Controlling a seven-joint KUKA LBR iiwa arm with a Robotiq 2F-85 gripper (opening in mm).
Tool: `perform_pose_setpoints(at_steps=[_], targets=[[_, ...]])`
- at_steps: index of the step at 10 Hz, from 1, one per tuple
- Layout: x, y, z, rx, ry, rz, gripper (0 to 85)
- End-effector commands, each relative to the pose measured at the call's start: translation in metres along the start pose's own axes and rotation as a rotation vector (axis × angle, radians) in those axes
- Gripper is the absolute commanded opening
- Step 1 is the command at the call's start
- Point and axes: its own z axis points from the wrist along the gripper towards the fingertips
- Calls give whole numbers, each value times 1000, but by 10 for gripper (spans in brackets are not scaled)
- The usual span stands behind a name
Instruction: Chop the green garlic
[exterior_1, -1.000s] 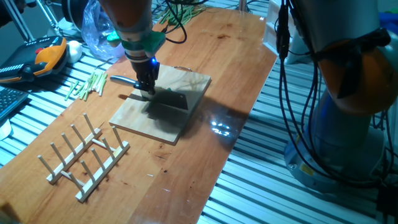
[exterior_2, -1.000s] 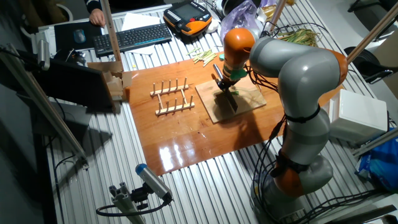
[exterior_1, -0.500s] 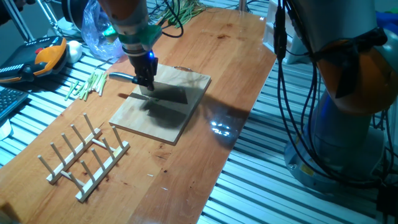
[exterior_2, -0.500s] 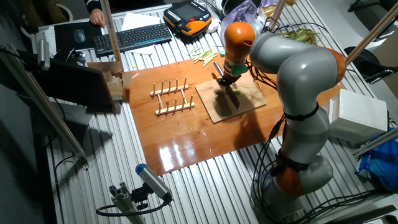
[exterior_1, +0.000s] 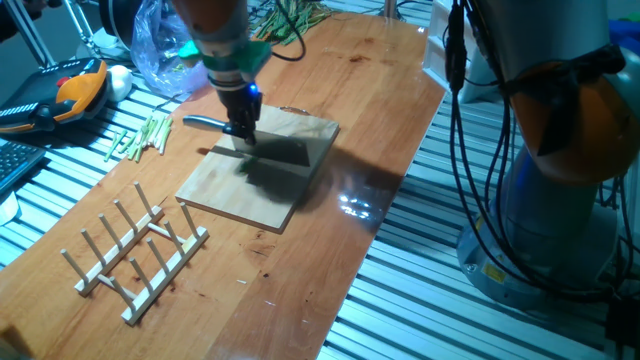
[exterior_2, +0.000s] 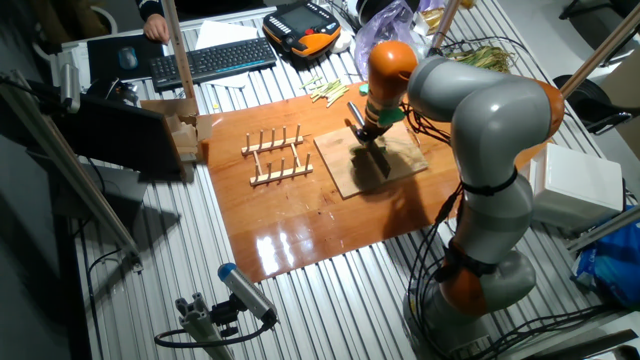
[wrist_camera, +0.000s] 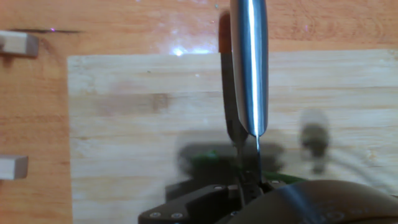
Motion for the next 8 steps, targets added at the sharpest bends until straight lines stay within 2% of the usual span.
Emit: perform_pose_setpoints(at_steps=[1, 2, 3, 5, 6, 8], targets=[[1, 3, 2, 7, -4, 6, 0], [1, 4, 4, 13, -5, 8, 0], [1, 2, 7, 7, -5, 6, 0], [-6, 1, 14, 5, -27, 2, 0], [-12, 3, 14, -2, -27, 2, 0], [-23, 8, 1, -2, -6, 11, 0]])
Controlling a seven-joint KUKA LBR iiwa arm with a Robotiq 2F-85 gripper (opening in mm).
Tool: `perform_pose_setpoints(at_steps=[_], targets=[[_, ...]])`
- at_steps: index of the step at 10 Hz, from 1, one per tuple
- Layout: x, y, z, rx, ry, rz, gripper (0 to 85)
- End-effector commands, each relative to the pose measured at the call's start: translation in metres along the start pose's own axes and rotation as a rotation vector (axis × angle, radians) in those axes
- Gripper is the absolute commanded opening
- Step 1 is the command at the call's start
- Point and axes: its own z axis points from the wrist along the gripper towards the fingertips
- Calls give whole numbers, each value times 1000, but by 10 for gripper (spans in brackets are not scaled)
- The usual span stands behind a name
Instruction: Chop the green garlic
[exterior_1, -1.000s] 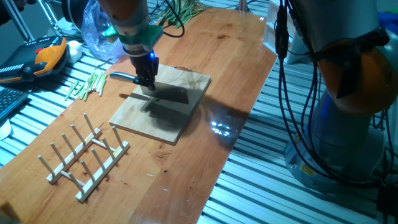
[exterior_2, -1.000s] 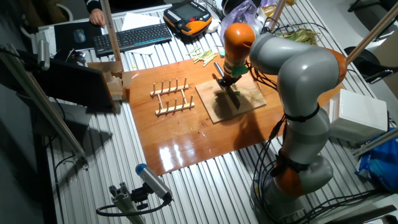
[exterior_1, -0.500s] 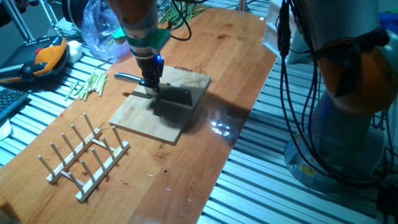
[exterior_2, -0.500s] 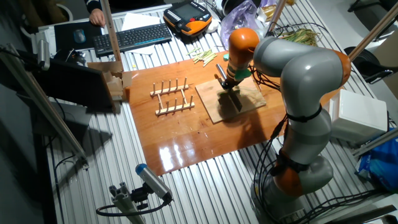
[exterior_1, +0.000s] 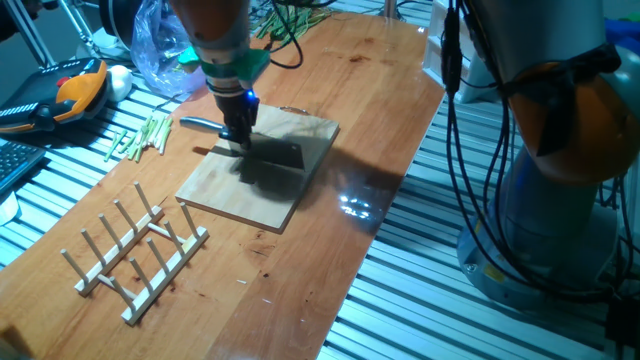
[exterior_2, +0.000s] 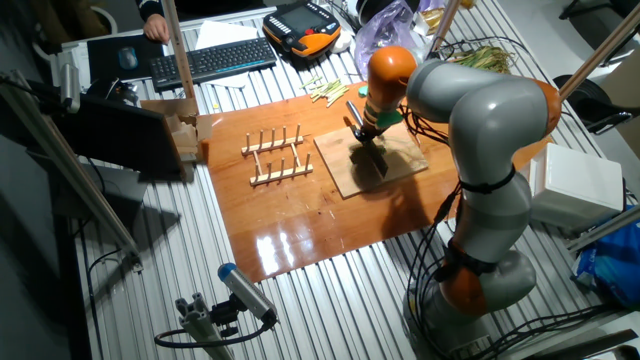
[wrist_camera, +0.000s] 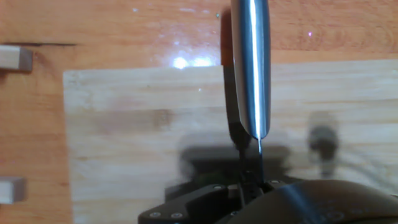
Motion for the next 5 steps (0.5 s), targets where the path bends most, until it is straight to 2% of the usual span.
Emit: perform_pose_setpoints(at_steps=[1, 4, 5], targets=[[-5, 1, -9, -1, 1, 7, 0], [-2, 0, -14, 10, 6, 1, 0], [2, -6, -12, 26, 0, -10, 0]])
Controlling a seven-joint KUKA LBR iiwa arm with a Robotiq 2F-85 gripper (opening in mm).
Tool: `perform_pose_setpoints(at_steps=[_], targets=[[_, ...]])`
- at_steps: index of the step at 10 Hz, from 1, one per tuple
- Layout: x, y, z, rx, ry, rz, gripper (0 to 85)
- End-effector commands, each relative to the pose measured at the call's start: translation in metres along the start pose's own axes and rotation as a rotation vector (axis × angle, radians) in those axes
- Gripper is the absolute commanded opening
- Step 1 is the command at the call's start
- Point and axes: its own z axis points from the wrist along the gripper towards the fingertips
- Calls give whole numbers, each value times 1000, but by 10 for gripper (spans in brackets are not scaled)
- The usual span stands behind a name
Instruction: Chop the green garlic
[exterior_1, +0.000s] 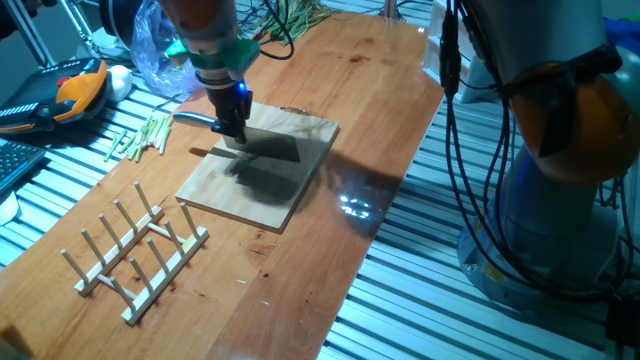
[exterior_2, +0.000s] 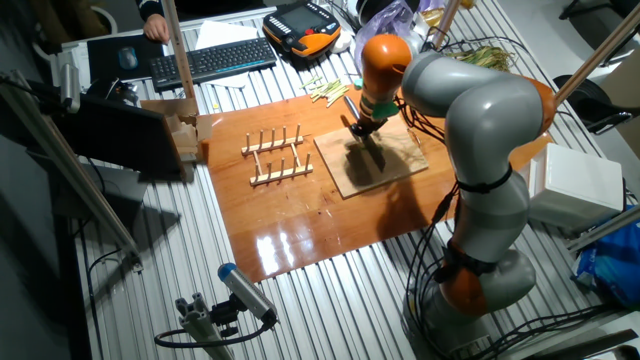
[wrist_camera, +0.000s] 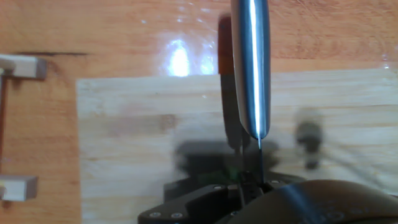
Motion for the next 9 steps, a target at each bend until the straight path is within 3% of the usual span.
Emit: perform_pose_setpoints(at_steps=[1, 9], targets=[[3, -4, 2, -9, -4, 1, 0], [7, -4, 12, -7, -7, 57, 0]])
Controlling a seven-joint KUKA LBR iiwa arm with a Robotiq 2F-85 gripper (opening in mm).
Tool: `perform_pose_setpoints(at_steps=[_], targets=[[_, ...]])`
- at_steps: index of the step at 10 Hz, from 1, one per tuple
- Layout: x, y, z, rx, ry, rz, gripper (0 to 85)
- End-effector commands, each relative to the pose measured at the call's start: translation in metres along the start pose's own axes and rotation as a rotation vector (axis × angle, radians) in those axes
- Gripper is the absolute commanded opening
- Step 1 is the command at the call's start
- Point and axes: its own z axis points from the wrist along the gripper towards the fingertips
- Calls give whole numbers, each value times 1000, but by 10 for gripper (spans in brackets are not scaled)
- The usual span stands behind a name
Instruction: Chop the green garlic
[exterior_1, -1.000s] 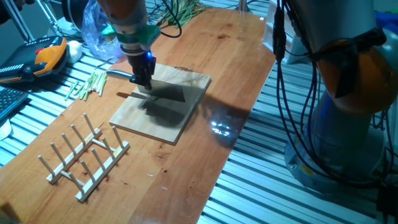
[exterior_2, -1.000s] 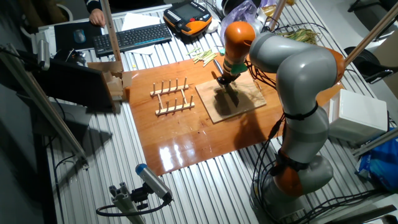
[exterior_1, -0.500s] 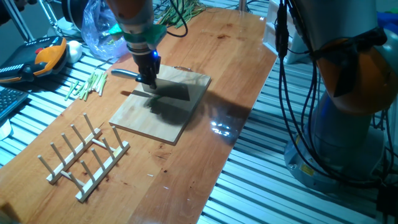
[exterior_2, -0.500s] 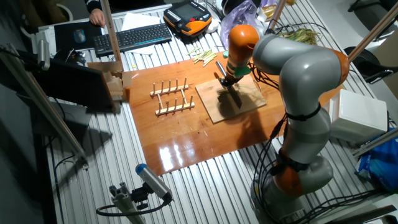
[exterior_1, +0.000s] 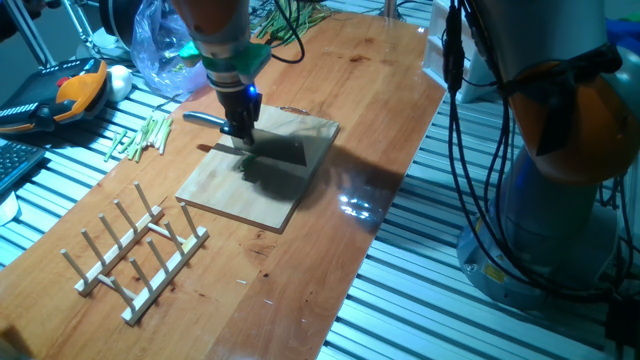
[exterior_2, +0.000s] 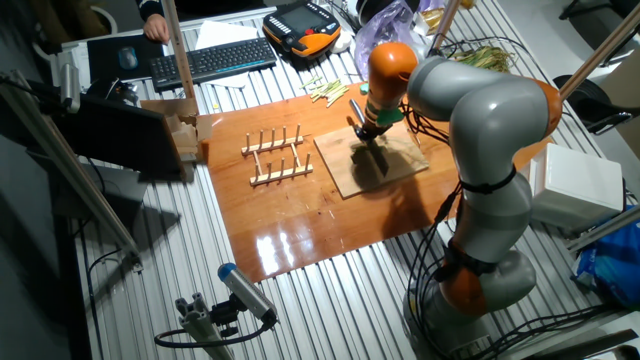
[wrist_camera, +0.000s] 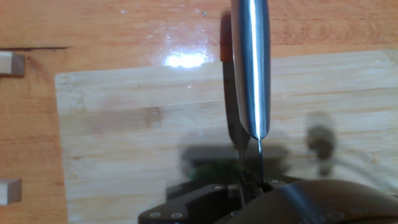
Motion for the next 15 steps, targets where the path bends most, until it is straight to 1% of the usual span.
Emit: perform_pose_setpoints(at_steps=[1, 2, 4, 5, 6, 7, 8, 9, 11, 12, 14, 15], targets=[[-1, 0, 2, 2, -1, 2, 0], [-3, -1, 6, 0, -9, 5, 0], [-8, -2, 14, -1, -47, 9, 0], [-15, 1, 15, 6, -63, 21, 0], [-22, 2, 10, 4, -58, 27, 0], [-29, 3, 1, -6, -38, 29, 0], [-33, 4, -7, -12, -23, 31, 0], [-30, 5, -11, -3, -20, 32, 0], [-24, 3, -13, -12, -9, 23, 0], [-22, 2, -11, -3, -12, 15, 0], [-15, -5, -1, -15, -34, 10, 0], [-12, -7, 4, -15, -44, 7, 0]])
